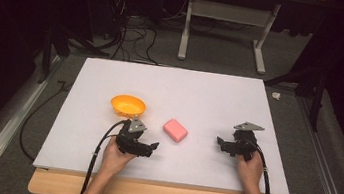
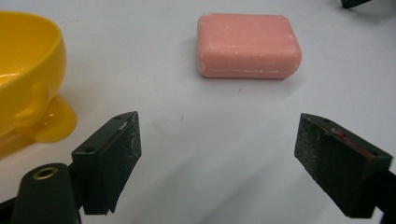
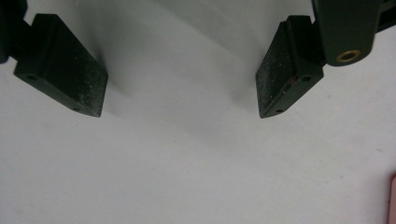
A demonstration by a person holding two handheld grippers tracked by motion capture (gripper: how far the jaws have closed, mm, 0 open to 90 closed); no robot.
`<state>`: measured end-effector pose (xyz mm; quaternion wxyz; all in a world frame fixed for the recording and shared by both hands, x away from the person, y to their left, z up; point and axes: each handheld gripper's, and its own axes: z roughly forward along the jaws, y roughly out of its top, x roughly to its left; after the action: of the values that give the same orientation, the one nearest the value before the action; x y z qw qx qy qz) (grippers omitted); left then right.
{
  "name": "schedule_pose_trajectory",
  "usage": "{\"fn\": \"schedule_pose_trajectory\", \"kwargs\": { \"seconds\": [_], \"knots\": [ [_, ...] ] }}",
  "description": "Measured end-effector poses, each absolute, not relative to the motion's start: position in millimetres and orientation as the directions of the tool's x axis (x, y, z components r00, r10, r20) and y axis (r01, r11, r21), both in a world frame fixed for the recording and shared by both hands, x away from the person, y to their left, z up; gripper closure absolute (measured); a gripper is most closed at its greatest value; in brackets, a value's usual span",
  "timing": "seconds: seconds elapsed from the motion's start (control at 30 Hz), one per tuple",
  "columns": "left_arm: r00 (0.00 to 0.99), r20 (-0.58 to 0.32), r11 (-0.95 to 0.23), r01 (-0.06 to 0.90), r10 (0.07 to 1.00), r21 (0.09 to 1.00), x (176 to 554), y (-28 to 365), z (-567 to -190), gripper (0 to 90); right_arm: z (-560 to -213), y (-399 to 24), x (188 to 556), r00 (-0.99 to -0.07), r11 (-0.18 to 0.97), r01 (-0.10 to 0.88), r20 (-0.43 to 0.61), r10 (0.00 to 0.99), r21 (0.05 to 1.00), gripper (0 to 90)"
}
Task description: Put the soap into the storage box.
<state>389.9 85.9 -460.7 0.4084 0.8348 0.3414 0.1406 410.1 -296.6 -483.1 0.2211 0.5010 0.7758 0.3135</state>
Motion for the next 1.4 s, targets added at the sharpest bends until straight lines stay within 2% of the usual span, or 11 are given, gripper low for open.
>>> {"fn": "schedule_pose_trajectory", "kwargs": {
  "seconds": [0.4, 0.93, 1.4],
  "knots": [
    [0.732, -0.088, -0.4, 0.464, 0.675, 0.79, 399, 69, -445, 12.8, -483, -297, 410, -0.399, 0.3, 0.641, -0.027, 0.916, 0.707, 17.4],
    [0.735, -0.086, -0.402, 0.462, 0.673, 0.791, 415, 48, -430, 8.7, -483, -296, 410, -0.398, 0.299, 0.64, -0.028, 0.917, 0.707, 17.3],
    [0.747, -0.095, -0.432, 0.478, 0.658, 0.765, 431, 25, -437, 7.3, -483, -296, 410, -0.398, 0.301, 0.64, -0.029, 0.917, 0.707, 17.2]
  ]
}}
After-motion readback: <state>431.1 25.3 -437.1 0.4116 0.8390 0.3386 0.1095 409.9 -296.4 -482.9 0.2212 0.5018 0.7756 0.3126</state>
